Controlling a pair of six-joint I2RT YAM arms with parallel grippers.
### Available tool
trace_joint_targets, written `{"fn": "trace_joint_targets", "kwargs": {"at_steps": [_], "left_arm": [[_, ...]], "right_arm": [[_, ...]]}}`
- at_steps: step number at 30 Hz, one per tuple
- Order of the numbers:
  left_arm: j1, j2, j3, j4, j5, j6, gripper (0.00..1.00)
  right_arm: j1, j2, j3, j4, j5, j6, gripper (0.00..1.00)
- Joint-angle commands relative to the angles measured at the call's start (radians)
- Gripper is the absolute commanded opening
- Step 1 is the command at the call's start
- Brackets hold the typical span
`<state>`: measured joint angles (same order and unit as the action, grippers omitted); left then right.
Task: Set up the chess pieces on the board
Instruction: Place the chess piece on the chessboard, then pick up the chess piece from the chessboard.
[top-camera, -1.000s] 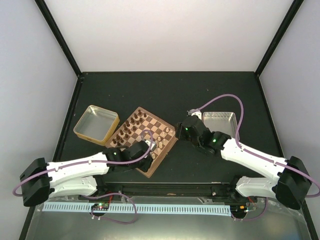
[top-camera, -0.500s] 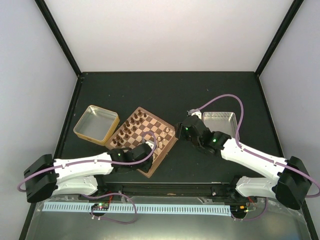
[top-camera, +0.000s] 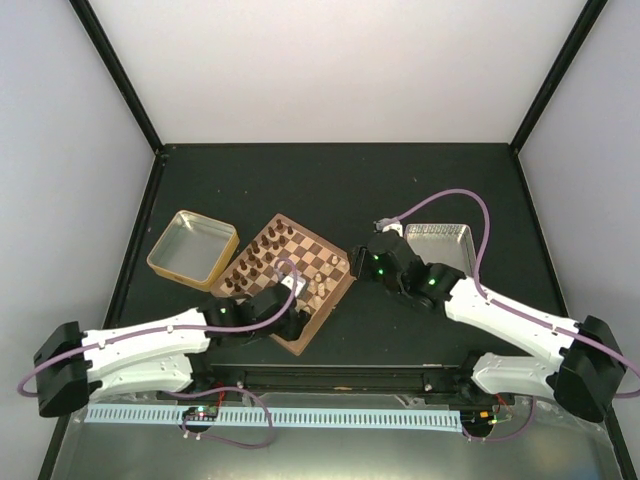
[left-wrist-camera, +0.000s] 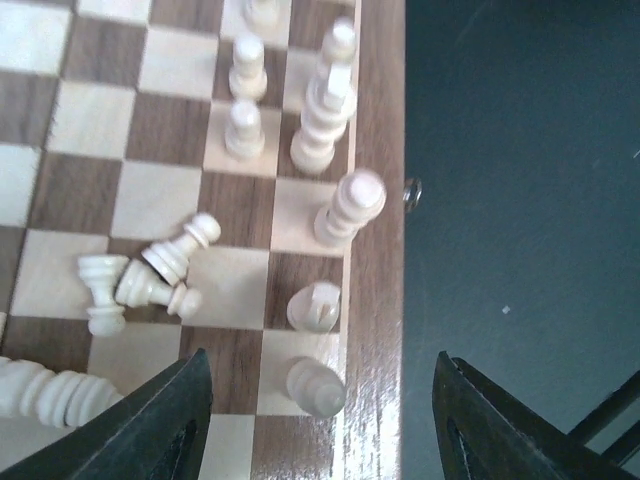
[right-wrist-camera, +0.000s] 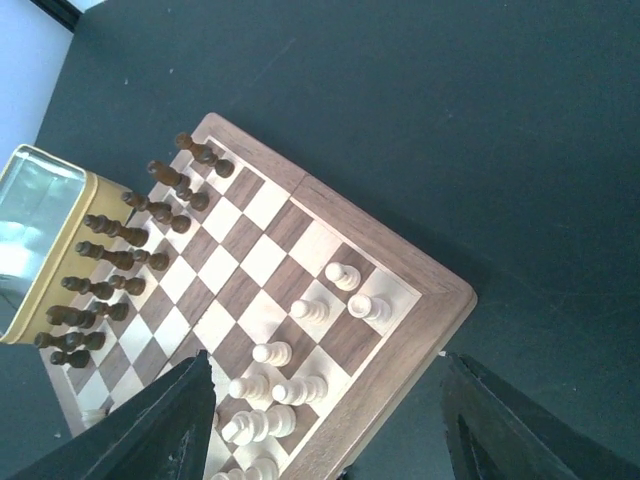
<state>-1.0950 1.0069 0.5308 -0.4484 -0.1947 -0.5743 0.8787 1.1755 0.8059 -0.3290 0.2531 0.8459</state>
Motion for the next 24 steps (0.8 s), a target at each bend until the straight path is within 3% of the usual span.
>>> {"fn": "trace_joint_targets", "kwargs": {"at_steps": [1,9,14,19,24], "left_arm": [[0.017,-0.083,0.066,-0.015,-0.074,0.029,0.63],[0.172,-0.219,0.110,-0.061,-0.115,0.035,0.65],[0.337,-0.261,0.126,-0.124,-0.031,0.004,0.65],[0.464,-0.301,0.113,-0.140,0.079,-0.010,0.60],[0.568,-0.347,0.104,-0.161,0.135,-0.016,0.51]], "right_arm": [[-0.006,-0.035,0.005,0.015,-0.013,-0.018,0.63],[-0.006,-0.013,0.027,0.005,-0.065,-0.055,0.62],[-0.006,0.042,0.078,-0.017,-0.144,-0.134,0.62],[0.002,0.193,0.209,-0.095,-0.260,-0.211,0.59],[0.072,0.358,0.373,-0.224,-0.233,-0.276,0.55]]}}
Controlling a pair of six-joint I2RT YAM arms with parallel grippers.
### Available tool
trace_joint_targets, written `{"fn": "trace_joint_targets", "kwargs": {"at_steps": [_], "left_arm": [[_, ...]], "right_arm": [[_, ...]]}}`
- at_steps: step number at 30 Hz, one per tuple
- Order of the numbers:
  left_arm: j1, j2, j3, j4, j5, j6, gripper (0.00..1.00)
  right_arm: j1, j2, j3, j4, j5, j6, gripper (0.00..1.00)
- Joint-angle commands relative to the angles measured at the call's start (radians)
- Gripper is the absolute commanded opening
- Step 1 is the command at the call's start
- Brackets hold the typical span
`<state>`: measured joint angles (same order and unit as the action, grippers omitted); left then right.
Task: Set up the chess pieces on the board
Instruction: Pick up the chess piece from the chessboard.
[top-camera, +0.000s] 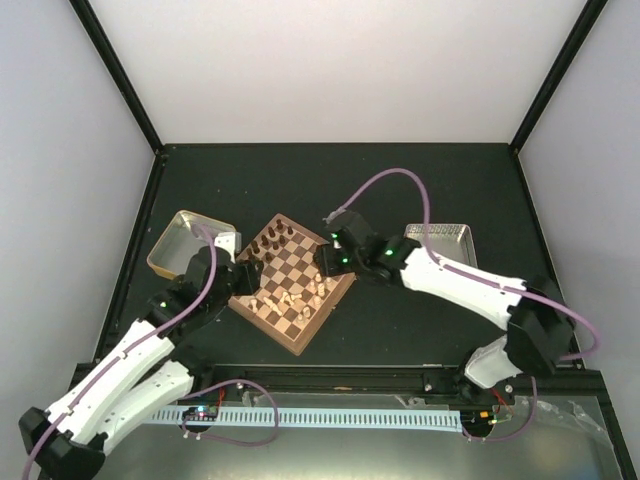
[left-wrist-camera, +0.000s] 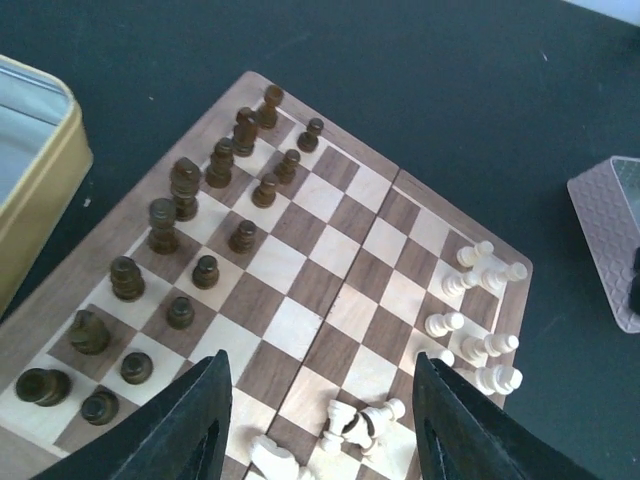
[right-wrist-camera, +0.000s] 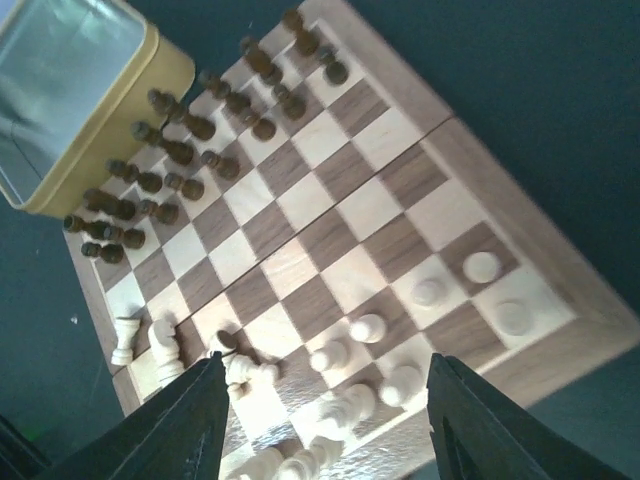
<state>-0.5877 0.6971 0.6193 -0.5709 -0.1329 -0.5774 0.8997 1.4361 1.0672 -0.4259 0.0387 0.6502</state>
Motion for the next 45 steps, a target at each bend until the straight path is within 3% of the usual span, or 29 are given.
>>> {"fn": "trace_joint_targets", "kwargs": {"at_steps": [1,7,18,21,30,45], "left_arm": [[0.077,-0.053,0.011,-0.044,0.082,-0.012,0.50],[0.147,-0.132,0.000,-0.085,0.093,0.003,0.47],[0.164,-0.201,-0.007,-0.092,0.087,0.002,0.46],[0.164,-0.200,-0.011,-0.086,0.092,0.002,0.46],[0.168,-0.187,-0.020,-0.072,0.101,0.004,0.46],[0.175,-0.175,-0.021,-0.070,0.103,0.005,0.46]], "right_arm": [[0.070,0.129,0.143,-0.155,-0.011,-0.091,0.54],[0.153,0.308,0.324,-0.285,0.033,-0.168,0.47],[0.224,0.543,0.519,-0.417,0.004,-0.272,0.46],[0.226,0.578,0.547,-0.446,0.004,-0.281,0.44],[0.225,0.630,0.580,-0.472,0.054,-0.292,0.25],[0.225,0.675,0.585,-0.461,0.101,-0.332,0.24]]}}
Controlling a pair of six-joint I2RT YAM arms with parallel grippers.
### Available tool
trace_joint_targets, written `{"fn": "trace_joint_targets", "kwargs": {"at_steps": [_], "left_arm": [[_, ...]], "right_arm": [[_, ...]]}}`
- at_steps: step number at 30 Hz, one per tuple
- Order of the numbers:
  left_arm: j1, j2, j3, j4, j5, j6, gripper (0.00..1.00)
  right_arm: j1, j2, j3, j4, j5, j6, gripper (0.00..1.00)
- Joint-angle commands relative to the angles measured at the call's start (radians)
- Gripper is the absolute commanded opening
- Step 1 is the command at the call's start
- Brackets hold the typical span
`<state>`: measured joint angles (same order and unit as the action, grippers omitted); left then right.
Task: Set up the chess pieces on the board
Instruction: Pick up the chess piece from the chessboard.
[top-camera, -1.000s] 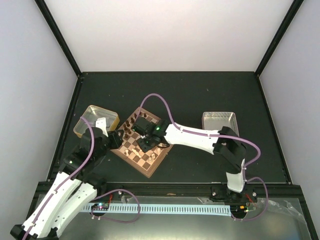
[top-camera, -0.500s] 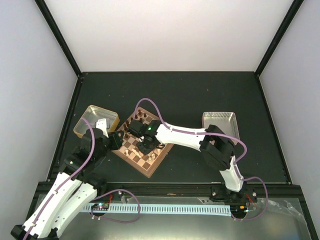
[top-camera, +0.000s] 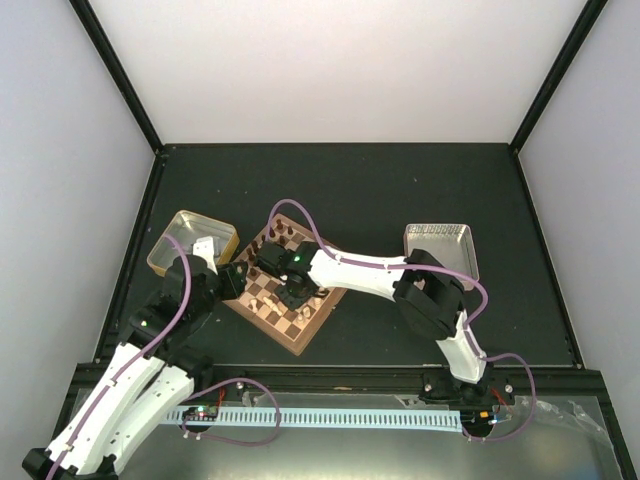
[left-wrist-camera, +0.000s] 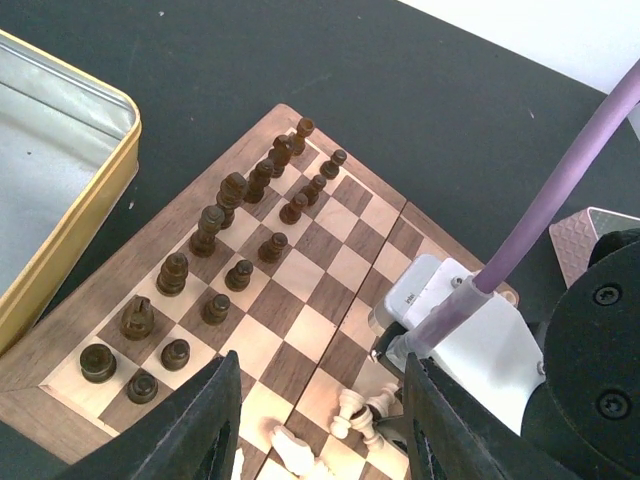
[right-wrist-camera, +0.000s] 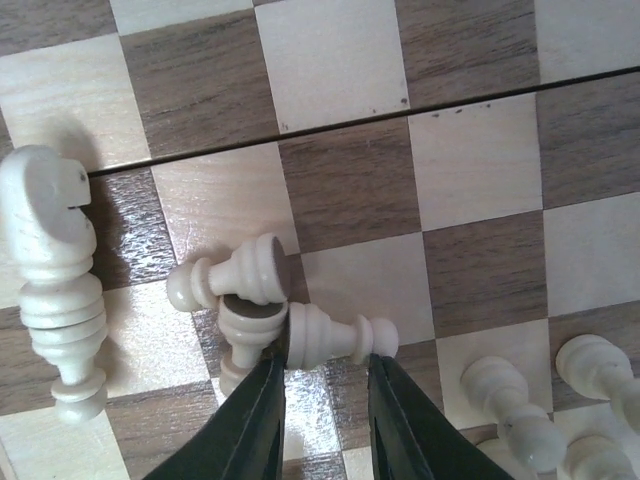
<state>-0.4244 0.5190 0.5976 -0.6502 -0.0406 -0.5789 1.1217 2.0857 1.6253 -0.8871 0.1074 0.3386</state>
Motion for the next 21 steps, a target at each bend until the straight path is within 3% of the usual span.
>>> {"fn": "trace_joint_targets", "kwargs": {"at_steps": [1,8,21], "left_arm": [[0.012,0.003,0.001,0.009,0.011,0.007,0.46],[0.013,0.003,0.000,0.008,0.011,0.006,0.46],[0.015,0.001,-0.007,0.003,0.018,-0.014,0.47]], "right_arm": [[0.003,0.030,0.030,0.003,0.038,-0.023,0.25],[0.001,0.045,0.043,0.033,0.062,-0.052,0.33],[-0.017,-0.010,0.022,0.080,0.056,0.028,0.33]]}}
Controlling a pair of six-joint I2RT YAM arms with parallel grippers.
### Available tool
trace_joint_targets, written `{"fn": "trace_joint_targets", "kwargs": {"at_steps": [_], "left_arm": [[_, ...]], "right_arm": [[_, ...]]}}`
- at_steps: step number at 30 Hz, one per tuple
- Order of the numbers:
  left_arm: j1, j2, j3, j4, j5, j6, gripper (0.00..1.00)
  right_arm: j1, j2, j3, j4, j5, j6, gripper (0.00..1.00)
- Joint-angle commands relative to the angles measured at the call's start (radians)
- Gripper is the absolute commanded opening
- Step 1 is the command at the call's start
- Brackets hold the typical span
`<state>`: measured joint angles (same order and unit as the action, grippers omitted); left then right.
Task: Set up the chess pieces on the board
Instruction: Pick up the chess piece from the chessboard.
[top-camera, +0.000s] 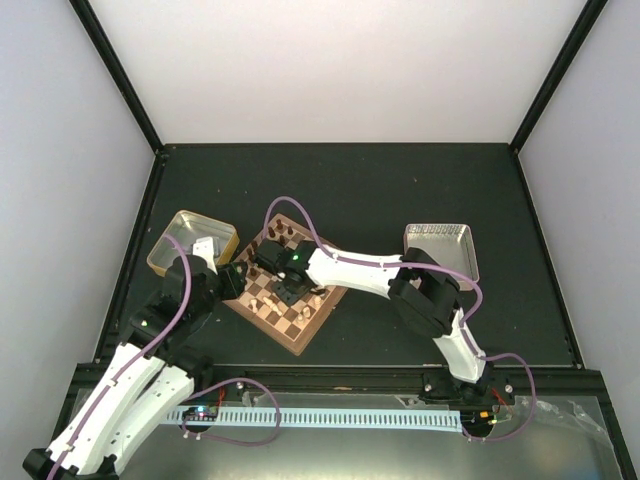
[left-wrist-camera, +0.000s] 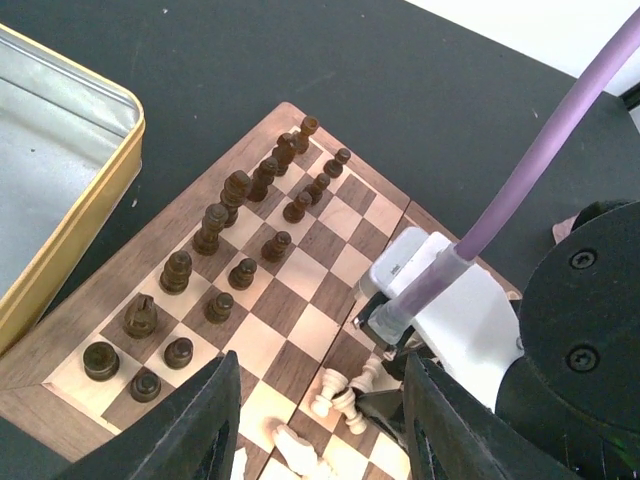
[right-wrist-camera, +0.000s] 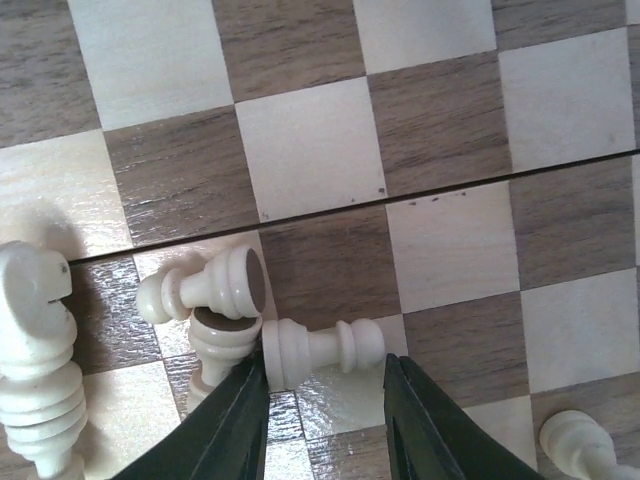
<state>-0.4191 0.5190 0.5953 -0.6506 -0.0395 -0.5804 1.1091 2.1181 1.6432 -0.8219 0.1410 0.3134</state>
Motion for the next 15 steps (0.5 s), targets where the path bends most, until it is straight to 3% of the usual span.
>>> {"fn": "trace_joint_targets", "kwargs": {"at_steps": [1,7,15], "left_arm": [[0.009,0.000,-0.005,0.002,0.018,-0.014,0.46],[0.009,-0.002,-0.016,0.006,0.024,-0.036,0.46],[0.009,-0.006,-0.041,0.013,0.064,-0.054,0.46]], "right_arm": [[-0.006,-0.060,-0.003,0.018,0.024,0.074,0.32],[-0.006,-0.147,-0.021,0.035,0.008,0.239,0.24],[-0.020,-0.100,-0.018,0.022,-0.002,0.404,0.25]]}}
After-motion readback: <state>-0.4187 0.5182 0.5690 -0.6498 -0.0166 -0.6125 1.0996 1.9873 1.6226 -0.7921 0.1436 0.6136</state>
